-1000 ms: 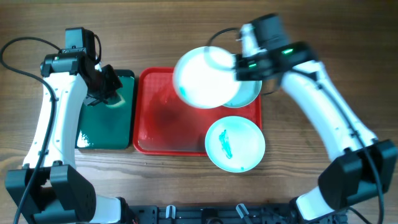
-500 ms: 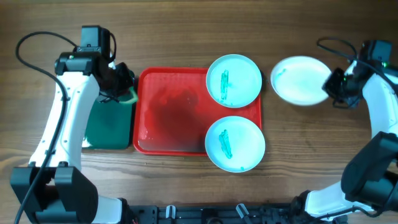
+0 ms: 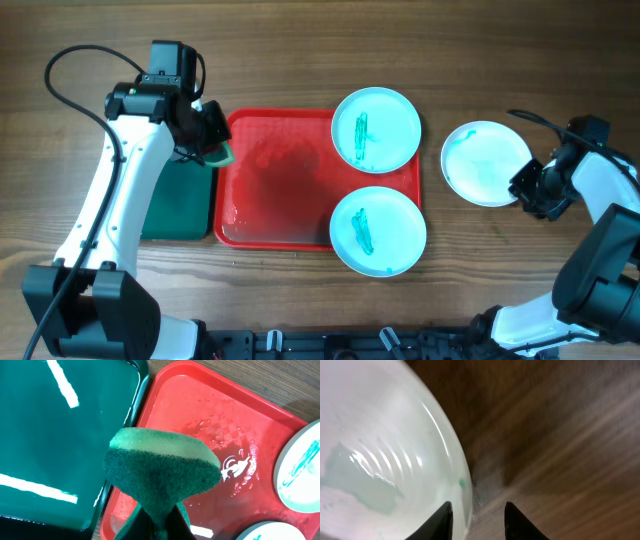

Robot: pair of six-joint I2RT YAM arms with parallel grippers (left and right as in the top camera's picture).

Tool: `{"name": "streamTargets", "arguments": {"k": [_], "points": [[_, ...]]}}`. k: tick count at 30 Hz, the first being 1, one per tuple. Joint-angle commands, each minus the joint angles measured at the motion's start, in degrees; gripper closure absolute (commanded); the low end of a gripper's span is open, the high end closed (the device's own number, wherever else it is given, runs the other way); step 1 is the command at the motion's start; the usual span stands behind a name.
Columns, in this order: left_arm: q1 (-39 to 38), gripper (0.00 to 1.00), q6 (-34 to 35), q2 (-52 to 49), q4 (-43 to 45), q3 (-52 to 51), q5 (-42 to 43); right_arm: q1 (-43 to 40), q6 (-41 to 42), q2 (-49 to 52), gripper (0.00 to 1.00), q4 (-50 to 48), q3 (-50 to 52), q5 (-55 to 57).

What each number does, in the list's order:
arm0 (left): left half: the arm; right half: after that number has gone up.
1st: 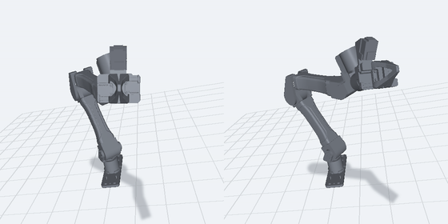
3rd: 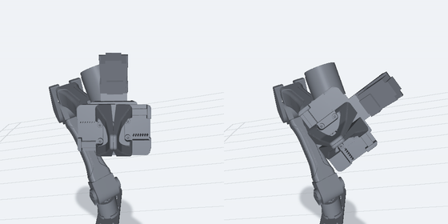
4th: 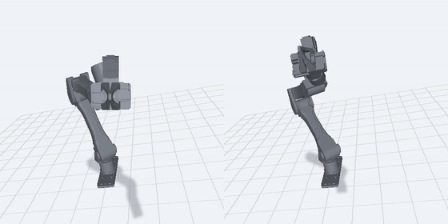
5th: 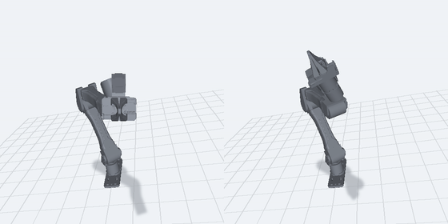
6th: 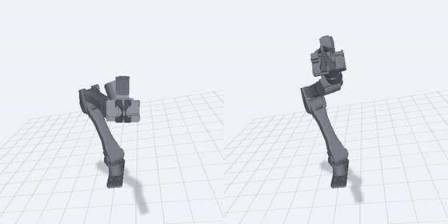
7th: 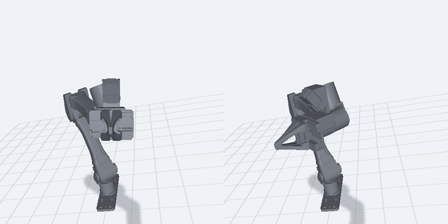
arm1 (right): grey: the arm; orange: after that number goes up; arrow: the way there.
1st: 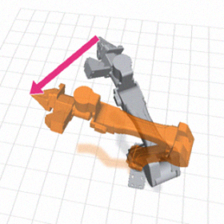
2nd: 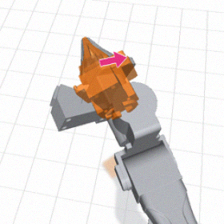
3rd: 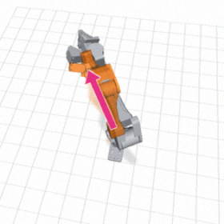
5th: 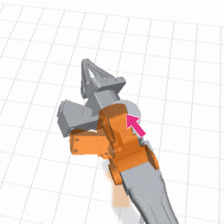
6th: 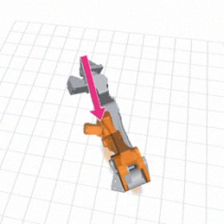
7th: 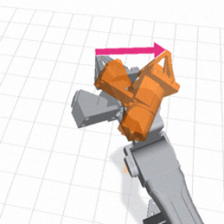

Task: Clean dirty plates on tray and stack at the side
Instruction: 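Set the plate on the table right of the tray and release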

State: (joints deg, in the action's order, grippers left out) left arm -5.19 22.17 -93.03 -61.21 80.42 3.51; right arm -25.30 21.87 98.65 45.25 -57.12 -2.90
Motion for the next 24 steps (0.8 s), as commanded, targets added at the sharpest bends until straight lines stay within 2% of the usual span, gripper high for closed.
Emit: {"name": "streamTargets", "arguments": {"k": [1,5,10,15,24], "points": [[-0.2,0.96,0.8,0.3,0.3,0.4,0.7,-0.1,-0.6,-1.4,0.66,4.1,-4.0,-1.3],[-0.2,0.96,0.8,0.3,0.3,0.4,0.7,0.1,-6.8,-5.4,0.66,6.0,-5.0,-11.5],[-0.2,0.96,0.8,0.3,0.3,0.4,0.8,2.6,-10.3,-17.6,0.61,10.3,-5.8,-15.6],[-0.2,0.96,0.8,0.3,0.4,0.4,0.7,12.1,-10.2,-25.5,0.6,14.5,-5.8,-15.6],[-0.2,0.96,1.0,0.3,0.6,0.4,0.8,30.7,-3.4,-23.0,0.6,15.5,-5.7,-9.4]]}}
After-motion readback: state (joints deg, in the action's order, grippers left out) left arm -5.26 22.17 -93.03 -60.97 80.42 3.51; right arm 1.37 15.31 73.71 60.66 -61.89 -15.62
